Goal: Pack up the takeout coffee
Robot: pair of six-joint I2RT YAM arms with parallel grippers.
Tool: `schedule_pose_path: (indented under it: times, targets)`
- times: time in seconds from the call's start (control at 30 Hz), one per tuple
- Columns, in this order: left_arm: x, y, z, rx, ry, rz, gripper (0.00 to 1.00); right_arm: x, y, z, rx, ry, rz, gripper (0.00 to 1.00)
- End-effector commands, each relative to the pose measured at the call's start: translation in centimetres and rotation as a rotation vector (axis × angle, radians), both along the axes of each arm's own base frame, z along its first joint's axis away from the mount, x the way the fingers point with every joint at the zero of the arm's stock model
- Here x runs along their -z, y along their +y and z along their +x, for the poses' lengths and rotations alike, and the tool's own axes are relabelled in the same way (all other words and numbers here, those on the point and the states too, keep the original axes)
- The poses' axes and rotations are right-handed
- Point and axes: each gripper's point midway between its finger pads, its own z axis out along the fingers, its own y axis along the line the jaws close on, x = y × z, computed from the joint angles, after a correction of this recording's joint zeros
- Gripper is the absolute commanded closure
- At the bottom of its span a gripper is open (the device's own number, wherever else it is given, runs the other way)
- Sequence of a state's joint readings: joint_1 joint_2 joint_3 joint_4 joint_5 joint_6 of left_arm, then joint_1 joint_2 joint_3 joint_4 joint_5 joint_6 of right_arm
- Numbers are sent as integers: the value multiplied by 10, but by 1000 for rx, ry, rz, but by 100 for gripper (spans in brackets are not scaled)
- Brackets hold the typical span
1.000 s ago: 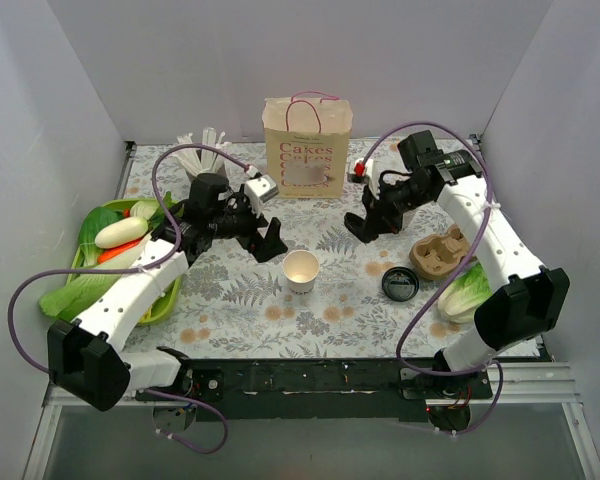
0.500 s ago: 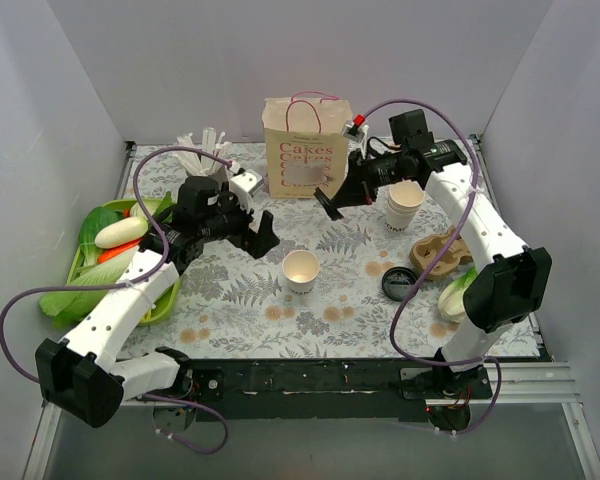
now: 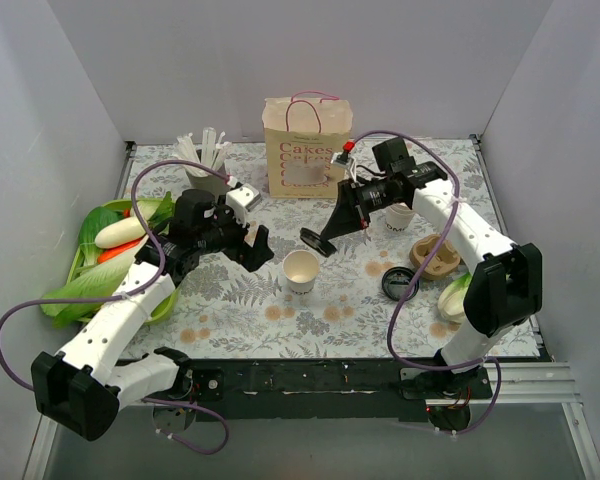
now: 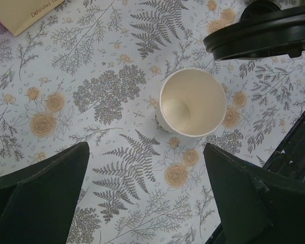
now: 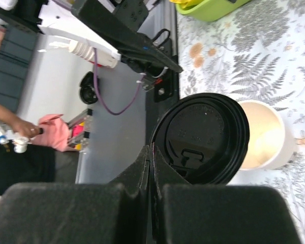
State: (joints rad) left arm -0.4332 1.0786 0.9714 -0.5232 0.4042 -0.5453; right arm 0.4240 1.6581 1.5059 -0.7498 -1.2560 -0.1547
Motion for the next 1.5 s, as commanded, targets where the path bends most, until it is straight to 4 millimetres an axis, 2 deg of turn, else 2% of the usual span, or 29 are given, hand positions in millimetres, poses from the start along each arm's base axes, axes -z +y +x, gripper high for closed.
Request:
schedule_pose_path:
  times: [0.0, 0.3, 0.5, 0.7, 1.0, 1.13, 1.47]
  targets:
    - [-5, -1, -6, 53, -47, 3, 2, -19, 3, -20, -86, 65, 105, 99]
    - [7, -8, -12, 118, -30, 13, 2, 1, 23, -17, -120, 166, 66, 99]
    - [8, -13, -8, 134, -30, 31, 2, 18, 34, -11, -122, 216, 33, 99]
    - [15, -15, -16, 164, 3, 36, 2, 30, 42, -2, -133, 287, 27, 99]
    - [28, -19, -16, 136, 45, 2, 2, 37, 43, 0, -131, 325, 14, 99]
    - [46, -26, -19, 78, 152, -72, 2, 39, 42, -1, -124, 328, 8, 99]
    - [61, -42, -29, 51, 307, -207, 2, 45, 39, -4, -100, 327, -16, 99]
